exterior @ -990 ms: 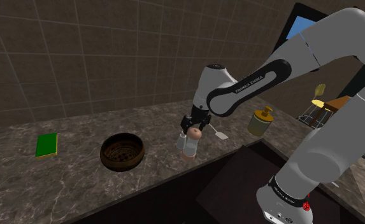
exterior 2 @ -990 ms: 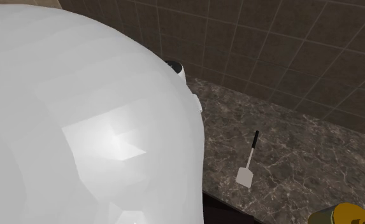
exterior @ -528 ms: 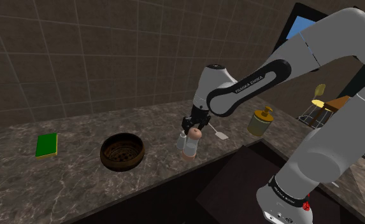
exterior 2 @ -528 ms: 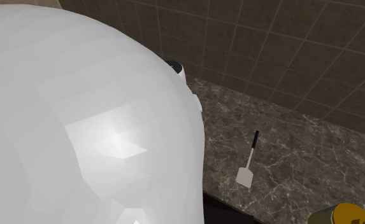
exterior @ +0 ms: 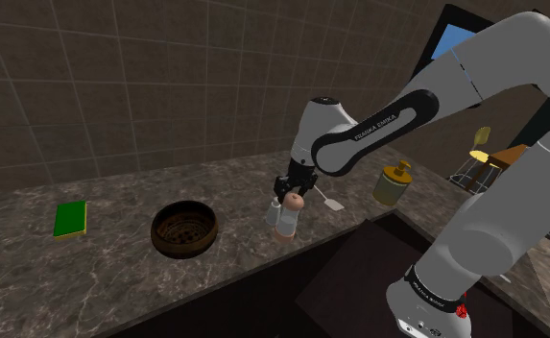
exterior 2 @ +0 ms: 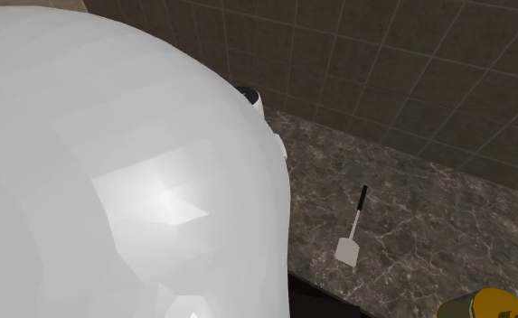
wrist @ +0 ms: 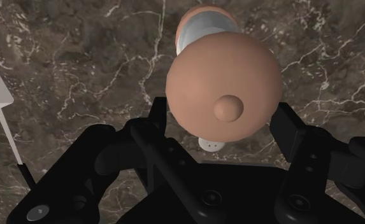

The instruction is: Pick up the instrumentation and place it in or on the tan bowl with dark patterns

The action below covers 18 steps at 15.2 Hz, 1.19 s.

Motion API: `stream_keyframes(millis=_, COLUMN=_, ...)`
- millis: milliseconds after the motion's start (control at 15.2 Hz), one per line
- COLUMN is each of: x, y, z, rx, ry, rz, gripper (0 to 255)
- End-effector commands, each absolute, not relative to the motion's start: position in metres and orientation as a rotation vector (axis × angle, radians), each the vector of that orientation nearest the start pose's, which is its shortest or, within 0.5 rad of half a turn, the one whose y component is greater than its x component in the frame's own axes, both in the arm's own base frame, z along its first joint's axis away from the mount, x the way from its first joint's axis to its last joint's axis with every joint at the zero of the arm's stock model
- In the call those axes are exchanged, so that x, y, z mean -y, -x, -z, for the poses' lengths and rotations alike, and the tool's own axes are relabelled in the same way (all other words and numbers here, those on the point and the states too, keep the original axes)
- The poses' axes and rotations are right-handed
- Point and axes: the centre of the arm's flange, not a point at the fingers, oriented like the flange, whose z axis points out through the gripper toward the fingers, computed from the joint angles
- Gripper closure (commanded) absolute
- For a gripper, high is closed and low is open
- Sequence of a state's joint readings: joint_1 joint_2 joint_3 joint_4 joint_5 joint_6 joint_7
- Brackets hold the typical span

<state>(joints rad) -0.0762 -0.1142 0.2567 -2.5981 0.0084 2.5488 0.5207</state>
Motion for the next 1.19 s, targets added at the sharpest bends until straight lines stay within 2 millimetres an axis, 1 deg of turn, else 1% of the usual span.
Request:
stream_keyframes(millis=0, x=-0.077, y=-0.434, z=-0.305, rx=-0.543, ry=3.094, rz=0.103, gripper=255)
stream_keyframes(millis=1122, x=-0.077, y=-0.434, z=-0.395, rx=-0.543, ry=3.094, rz=0.103, gripper=255)
